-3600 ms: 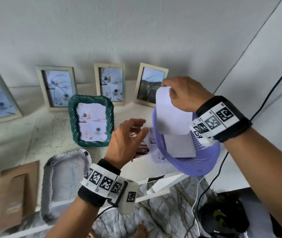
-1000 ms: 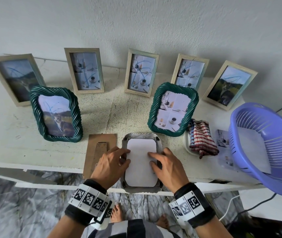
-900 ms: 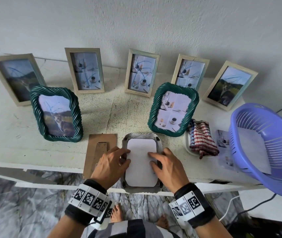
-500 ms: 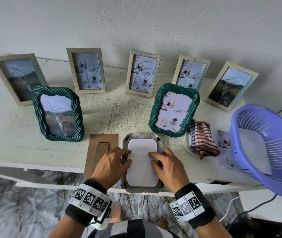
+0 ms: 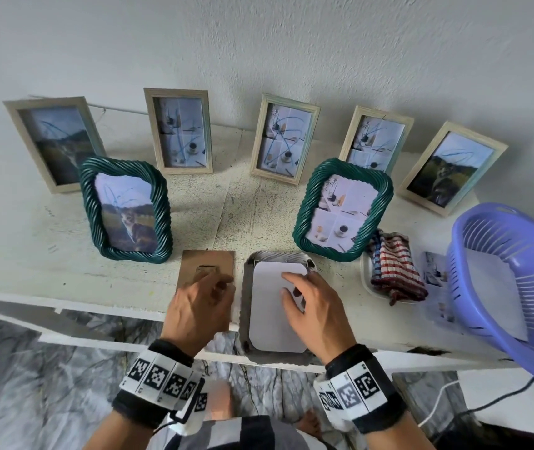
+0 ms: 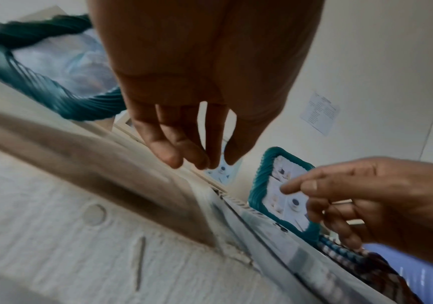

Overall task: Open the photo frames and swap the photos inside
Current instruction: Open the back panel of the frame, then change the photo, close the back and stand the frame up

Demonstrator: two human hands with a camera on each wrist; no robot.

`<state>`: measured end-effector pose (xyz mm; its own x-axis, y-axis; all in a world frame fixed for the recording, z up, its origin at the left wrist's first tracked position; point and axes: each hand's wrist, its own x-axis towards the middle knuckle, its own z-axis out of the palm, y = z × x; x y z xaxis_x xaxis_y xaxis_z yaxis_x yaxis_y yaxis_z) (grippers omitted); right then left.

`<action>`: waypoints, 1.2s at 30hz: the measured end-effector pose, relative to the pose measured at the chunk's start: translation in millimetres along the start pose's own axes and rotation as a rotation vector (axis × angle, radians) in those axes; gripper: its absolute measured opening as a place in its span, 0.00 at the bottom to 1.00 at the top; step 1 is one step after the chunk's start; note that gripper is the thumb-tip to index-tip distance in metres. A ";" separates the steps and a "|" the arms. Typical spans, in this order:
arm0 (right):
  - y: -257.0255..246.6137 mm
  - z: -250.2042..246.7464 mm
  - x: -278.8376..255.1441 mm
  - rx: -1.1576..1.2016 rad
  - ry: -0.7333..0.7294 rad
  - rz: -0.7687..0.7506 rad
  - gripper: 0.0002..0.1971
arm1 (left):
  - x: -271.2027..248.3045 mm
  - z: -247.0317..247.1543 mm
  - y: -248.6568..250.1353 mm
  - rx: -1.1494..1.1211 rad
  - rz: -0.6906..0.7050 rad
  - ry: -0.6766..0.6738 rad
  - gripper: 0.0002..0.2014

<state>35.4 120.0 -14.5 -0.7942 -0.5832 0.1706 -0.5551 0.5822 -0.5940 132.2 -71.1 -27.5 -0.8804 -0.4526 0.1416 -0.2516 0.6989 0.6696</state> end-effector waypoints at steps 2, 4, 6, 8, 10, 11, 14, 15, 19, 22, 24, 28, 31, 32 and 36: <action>-18.4 9.8 10.7 0.088 -0.029 -0.016 0.19 | -5.6 -7.4 -10.7 0.059 -0.024 0.068 0.05; -37.0 18.5 20.4 0.137 -0.106 -0.031 0.23 | -12.0 -13.8 -21.6 0.099 -0.095 0.103 0.05; -52.7 26.4 28.6 0.128 -0.207 -0.041 0.23 | -17.7 -19.0 -32.9 0.094 -0.167 0.107 0.08; -65.4 32.2 34.6 0.053 -0.335 -0.004 0.22 | -21.4 -22.5 -38.4 0.050 -0.195 0.104 0.09; -74.8 36.1 39.0 0.001 -0.398 0.016 0.20 | -22.4 -24.3 -38.9 0.020 -0.195 0.123 0.07; -77.6 37.1 40.9 -0.005 -0.403 0.010 0.19 | -21.2 -24.8 -38.7 0.009 -0.210 0.133 0.07; -82.0 43.5 41.9 0.000 -0.440 0.024 0.18 | -16.3 -27.9 -39.6 -0.031 -0.268 0.121 0.06; -83.0 46.3 40.6 -0.015 -0.450 0.032 0.18 | -14.7 -28.9 -40.5 -0.040 -0.272 0.116 0.06; -83.6 56.6 33.4 -0.073 -0.402 0.068 0.17 | -12.1 -32.0 -38.4 -0.041 -0.281 0.098 0.06; -82.9 56.8 31.8 -0.133 -0.356 0.057 0.14 | -10.9 -33.5 -36.4 -0.058 -0.305 0.075 0.07; -84.3 56.8 30.9 -0.058 -0.342 0.069 0.16 | -9.3 -34.8 -34.8 -0.083 -0.326 0.054 0.07; -83.7 50.4 28.4 0.120 -0.226 0.132 0.16 | -5.7 -39.8 -32.4 -0.177 -0.378 0.048 0.09; -77.7 35.0 25.2 0.150 -0.095 0.086 0.16 | -6.6 -43.8 -31.5 -0.324 -0.397 0.095 0.08; -74.5 29.1 23.2 0.173 -0.064 0.081 0.16 | -7.0 -44.6 -29.1 -0.368 -0.393 0.114 0.09; -52.1 7.3 8.6 0.239 -0.005 0.102 0.14 | -6.1 -39.1 -4.8 -0.432 -0.299 0.082 0.10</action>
<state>59.2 80.5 12.2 -0.8413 -0.5319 0.0967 -0.3979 0.4881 -0.7768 154.5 -93.3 -3.1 -0.7571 -0.6508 -0.0564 -0.2826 0.2485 0.9265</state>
